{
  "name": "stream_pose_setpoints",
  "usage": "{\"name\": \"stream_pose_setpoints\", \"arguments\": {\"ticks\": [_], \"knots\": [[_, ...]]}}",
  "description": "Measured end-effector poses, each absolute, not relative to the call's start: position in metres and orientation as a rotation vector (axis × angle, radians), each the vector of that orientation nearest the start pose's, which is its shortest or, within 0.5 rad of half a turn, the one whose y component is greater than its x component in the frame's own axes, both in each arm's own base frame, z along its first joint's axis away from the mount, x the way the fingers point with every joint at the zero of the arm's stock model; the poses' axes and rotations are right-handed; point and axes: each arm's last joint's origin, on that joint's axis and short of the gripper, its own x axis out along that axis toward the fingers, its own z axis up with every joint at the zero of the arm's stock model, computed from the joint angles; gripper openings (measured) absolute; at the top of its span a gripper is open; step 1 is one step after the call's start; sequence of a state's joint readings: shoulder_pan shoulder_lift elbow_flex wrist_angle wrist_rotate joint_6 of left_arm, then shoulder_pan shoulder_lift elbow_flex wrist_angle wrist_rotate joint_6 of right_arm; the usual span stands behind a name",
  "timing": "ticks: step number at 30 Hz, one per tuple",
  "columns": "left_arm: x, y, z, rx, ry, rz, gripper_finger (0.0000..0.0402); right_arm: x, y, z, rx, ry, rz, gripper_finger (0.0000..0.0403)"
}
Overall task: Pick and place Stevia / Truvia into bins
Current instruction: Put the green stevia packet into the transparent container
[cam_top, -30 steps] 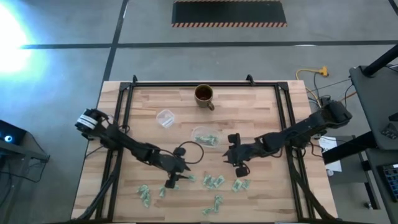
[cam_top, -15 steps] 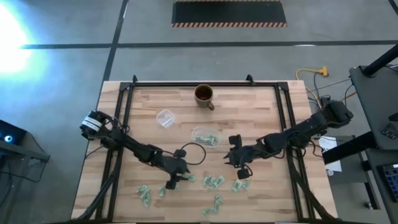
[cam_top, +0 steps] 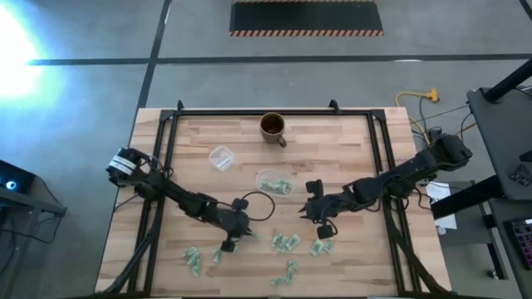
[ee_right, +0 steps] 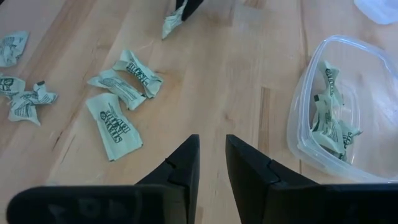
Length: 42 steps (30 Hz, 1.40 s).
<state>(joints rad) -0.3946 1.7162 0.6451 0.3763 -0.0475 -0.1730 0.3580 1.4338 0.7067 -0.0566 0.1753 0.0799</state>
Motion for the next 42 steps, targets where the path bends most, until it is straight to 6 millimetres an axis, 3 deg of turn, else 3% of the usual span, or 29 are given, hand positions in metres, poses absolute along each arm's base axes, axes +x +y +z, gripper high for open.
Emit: {"name": "stream_pose_setpoints", "arguments": {"ticks": [8,13,18,25,32,42], "knots": [[0.292,-0.104,0.151,0.187,0.544,-0.127,0.0001,0.259,0.092,0.179,-0.117,0.765,0.137,0.0072],[0.296,-0.082,0.179,0.282,0.452,0.085,0.0001,0.258,0.091,0.177,-0.108,0.787,0.129,0.0065],[0.304,-0.054,0.191,0.288,0.430,0.222,0.0000,0.258,0.091,0.177,-0.103,0.788,0.127,0.0064],[0.311,-0.023,0.187,0.273,0.463,0.318,0.0000,0.258,0.091,0.177,-0.104,0.788,0.127,0.0062],[0.315,-0.015,0.184,0.301,0.483,0.332,0.0003,0.258,0.091,0.177,-0.106,0.787,0.128,0.0062],[0.317,-0.016,0.183,0.334,0.486,0.298,0.0094,0.258,0.091,0.177,-0.107,0.787,0.128,0.0059]]}}
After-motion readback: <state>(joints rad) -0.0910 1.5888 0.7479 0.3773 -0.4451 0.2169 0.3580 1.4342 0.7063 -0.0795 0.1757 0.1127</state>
